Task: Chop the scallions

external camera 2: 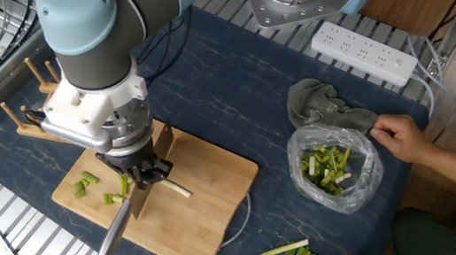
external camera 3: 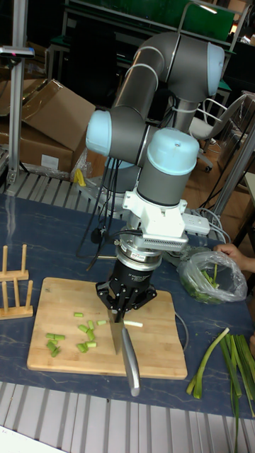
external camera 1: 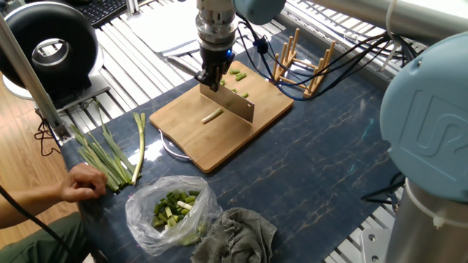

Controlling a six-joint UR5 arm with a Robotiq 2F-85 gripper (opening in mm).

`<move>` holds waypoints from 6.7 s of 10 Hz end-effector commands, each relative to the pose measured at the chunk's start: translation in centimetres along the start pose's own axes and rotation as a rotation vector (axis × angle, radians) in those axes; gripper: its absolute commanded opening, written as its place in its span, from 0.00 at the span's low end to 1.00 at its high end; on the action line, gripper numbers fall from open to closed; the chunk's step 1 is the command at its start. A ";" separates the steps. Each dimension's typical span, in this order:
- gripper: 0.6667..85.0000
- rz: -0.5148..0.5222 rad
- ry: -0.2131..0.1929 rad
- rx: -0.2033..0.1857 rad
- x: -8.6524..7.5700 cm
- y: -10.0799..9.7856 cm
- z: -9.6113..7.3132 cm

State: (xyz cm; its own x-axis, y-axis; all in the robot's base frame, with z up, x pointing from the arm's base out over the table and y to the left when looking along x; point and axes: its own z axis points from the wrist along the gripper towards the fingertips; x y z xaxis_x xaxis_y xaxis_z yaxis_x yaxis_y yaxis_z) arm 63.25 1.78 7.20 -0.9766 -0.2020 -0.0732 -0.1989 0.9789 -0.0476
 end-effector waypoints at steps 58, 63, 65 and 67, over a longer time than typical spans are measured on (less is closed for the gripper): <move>0.01 0.157 0.003 -0.114 -2.1 4.6 -1.3; 0.01 0.157 -0.003 -0.107 -2.2 4.5 -1.0; 0.01 0.158 -0.005 -0.105 -2.2 4.7 -0.8; 0.01 0.158 -0.004 -0.098 -2.0 4.7 -0.7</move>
State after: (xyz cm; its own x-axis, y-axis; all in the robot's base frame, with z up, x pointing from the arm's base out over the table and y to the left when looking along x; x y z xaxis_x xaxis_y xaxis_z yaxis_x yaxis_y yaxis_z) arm 64.23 6.59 7.87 -0.9960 -0.0528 -0.0727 -0.0570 0.9968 0.0565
